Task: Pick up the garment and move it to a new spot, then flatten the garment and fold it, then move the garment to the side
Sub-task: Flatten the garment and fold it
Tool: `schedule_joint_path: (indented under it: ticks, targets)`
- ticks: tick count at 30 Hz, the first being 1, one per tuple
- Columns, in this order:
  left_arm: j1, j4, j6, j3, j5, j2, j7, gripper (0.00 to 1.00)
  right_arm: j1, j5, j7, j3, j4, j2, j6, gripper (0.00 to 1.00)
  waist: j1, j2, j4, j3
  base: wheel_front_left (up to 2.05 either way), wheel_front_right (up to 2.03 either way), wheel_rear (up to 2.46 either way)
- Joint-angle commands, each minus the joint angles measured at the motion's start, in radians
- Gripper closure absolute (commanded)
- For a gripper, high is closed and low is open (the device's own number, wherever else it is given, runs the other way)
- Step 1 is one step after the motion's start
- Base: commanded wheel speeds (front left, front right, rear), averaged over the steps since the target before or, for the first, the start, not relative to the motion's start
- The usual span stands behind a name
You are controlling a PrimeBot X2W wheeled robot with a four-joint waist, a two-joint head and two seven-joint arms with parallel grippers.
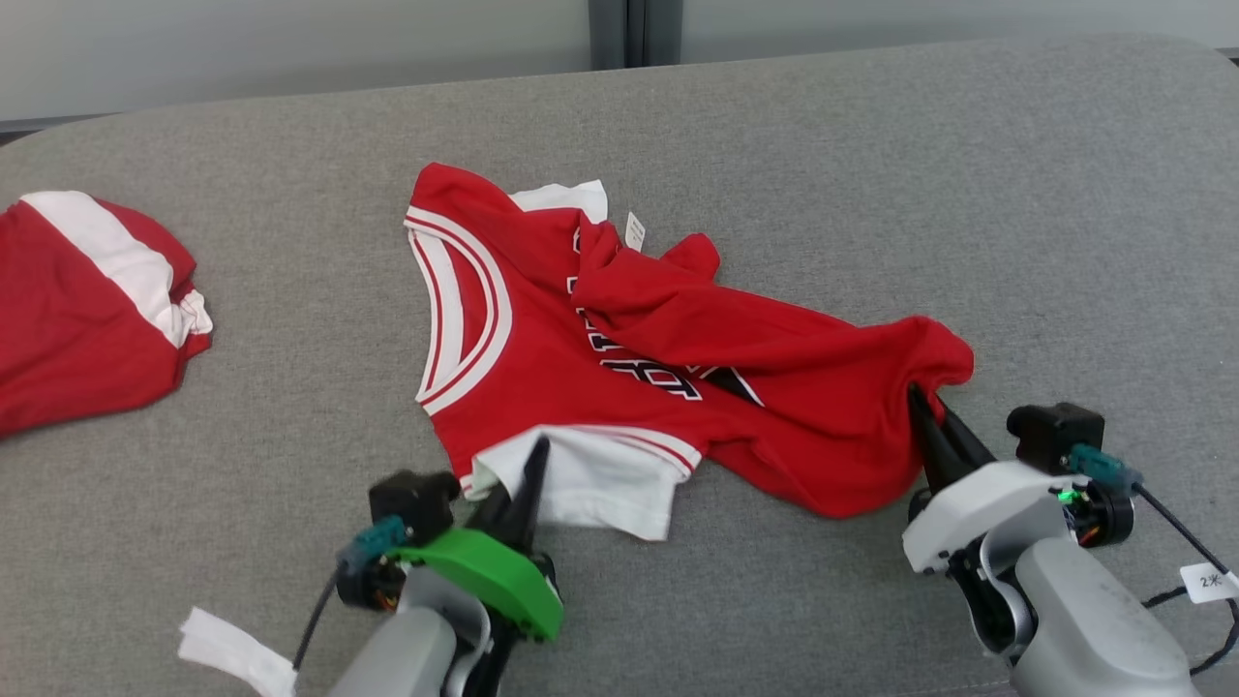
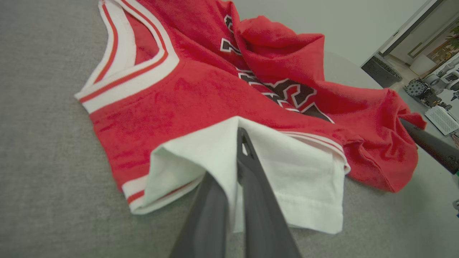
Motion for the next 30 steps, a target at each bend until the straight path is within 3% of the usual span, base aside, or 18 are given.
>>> schedule_joint_path:
  ticks: [1, 7, 15, 22, 30]
  targets:
    - [-0.044, -0.026, 0.000, 0.031, 0.018, 0.010, 0.000, 1.00, -0.031, 0.022, 0.000, 0.004, -0.036, -0.007, 0.000, 1.00, 0.0000, 0.0000, 0.004, 0.013, 0.00, 0.00, 0.00]
    - [-0.231, -0.059, -0.005, 0.096, 0.064, 0.049, 0.000, 1.00, -0.182, 0.112, 0.000, 0.029, -0.108, -0.028, 0.000, 1.00, 0.0000, 0.0000, 0.004, 0.071, 0.00, 0.00, 0.00]
    - [-0.672, 0.018, -0.007, 0.168, -0.018, 0.082, 0.094, 1.00, -0.619, 0.298, 0.057, 0.035, 0.007, -0.036, 0.000, 1.00, 0.0000, 0.0000, -0.011, 0.220, 0.00, 0.00, 0.00]
    - [-1.128, 0.142, -0.007, 0.195, -0.016, 0.061, 0.150, 1.00, -1.047, 0.382, 0.109, -0.025, 0.147, -0.050, 0.000, 1.00, 0.0000, 0.0000, -0.011, 0.348, 0.00, 0.00, 0.00]
    - [-1.524, 0.268, -0.007, 0.199, -0.062, 0.012, 0.124, 1.00, -1.390, 0.380, 0.090, -0.048, 0.277, -0.097, 0.000, 1.00, 0.0000, 0.0000, -0.020, 0.387, 0.00, 0.00, 0.00]
